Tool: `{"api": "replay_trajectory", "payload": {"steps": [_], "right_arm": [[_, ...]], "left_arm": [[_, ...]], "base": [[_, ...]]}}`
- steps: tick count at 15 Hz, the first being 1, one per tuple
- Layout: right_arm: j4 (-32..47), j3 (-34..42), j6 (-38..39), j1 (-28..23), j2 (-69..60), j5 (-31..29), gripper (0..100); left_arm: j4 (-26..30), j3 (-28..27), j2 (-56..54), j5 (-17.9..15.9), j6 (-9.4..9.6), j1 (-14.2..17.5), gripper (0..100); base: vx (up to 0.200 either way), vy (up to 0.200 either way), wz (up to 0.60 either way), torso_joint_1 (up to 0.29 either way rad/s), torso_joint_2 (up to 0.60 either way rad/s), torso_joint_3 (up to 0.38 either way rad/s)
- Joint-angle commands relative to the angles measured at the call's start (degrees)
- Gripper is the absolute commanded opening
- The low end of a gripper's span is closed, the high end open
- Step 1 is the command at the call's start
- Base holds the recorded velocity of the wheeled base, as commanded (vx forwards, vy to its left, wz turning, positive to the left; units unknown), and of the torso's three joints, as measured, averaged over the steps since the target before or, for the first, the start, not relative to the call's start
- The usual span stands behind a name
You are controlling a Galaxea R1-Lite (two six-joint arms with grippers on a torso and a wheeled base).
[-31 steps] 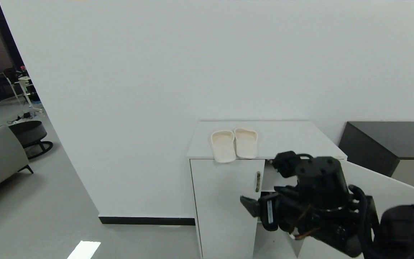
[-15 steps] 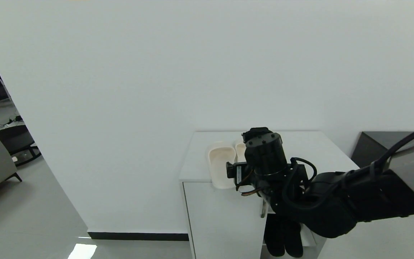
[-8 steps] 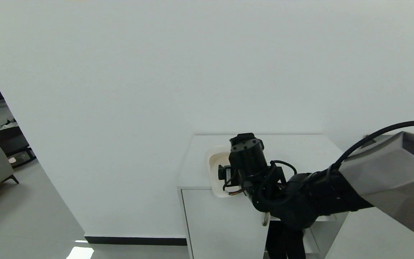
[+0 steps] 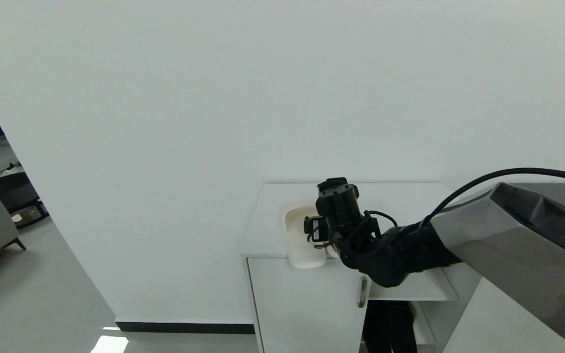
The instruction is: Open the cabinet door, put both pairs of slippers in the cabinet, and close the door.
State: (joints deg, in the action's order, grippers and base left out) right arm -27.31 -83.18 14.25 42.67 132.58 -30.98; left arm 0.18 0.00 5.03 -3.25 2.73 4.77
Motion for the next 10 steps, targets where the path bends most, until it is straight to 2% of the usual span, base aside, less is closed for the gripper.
{"api": "replay_trajectory", "payload": {"steps": [1,8,9,10], "right_arm": [[0.06,-3.92,-0.80,-1.09,3.65,0.04,100],[3.75,-14.21,-1.68,-2.50,8.83,0.04,100],[3.84,-14.47,-1.68,-2.50,9.09,0.04,0],[3.93,-14.47,-1.68,-2.59,9.45,0.04,0]], "left_arm": [[-0.01,0.00,0.06,0.00,-0.09,0.07,0],[-0.01,0.00,0.06,0.00,-0.09,-0.02,0],[-0.01,0.00,0.06,0.00,-0.09,0.07,0],[-0.01,0.00,0.06,0.00,-0.09,0.07,0]], "base": [[0.000,0.000,0.00,0.000,0.00,0.000],[0.000,0.000,0.00,0.000,0.00,0.000],[0.000,0.000,0.00,0.000,0.00,0.000],[0.000,0.000,0.00,0.000,0.00,0.000]]}}
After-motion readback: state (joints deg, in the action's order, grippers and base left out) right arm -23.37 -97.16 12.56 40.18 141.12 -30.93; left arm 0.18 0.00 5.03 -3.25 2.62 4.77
